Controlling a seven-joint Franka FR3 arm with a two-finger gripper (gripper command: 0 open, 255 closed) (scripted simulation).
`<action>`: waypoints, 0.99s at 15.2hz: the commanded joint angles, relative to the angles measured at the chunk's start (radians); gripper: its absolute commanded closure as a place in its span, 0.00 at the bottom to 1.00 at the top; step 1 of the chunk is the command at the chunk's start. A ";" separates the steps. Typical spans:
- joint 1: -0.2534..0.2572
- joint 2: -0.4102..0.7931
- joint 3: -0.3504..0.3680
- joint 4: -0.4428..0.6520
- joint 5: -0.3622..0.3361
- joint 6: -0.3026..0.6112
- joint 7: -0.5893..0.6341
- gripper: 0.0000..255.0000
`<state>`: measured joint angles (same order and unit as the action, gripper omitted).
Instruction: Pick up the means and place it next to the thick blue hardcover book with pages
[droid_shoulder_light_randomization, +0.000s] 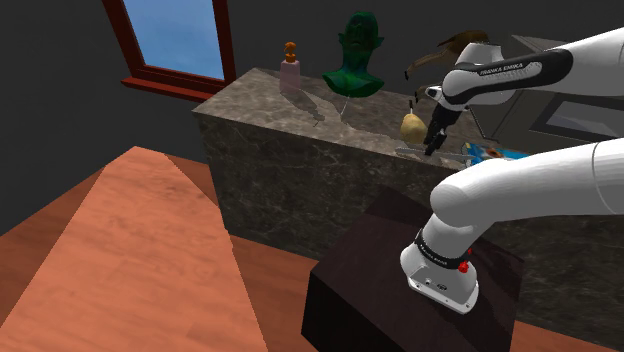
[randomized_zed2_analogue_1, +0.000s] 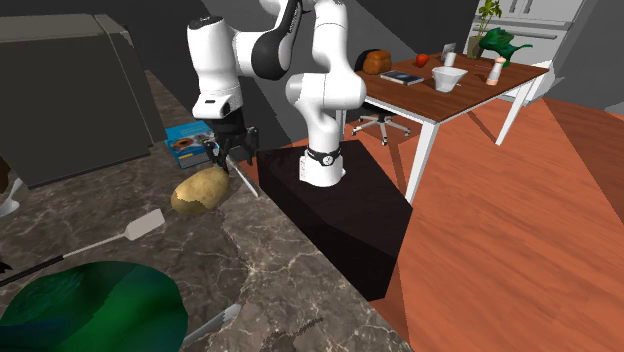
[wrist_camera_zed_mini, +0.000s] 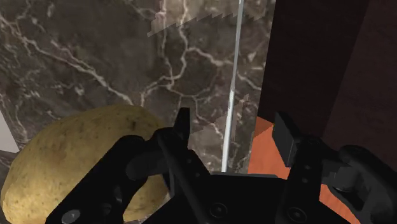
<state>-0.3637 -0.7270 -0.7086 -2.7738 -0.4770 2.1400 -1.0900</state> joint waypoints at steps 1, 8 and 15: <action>0.000 0.000 0.000 0.000 0.000 0.000 0.000 0.00; -0.004 -0.073 0.066 0.083 0.043 -0.156 -0.004 0.00; -0.004 -0.073 0.066 0.083 0.043 -0.156 -0.005 0.00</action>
<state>-0.3676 -0.8003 -0.6428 -2.6906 -0.4344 1.9840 -1.0944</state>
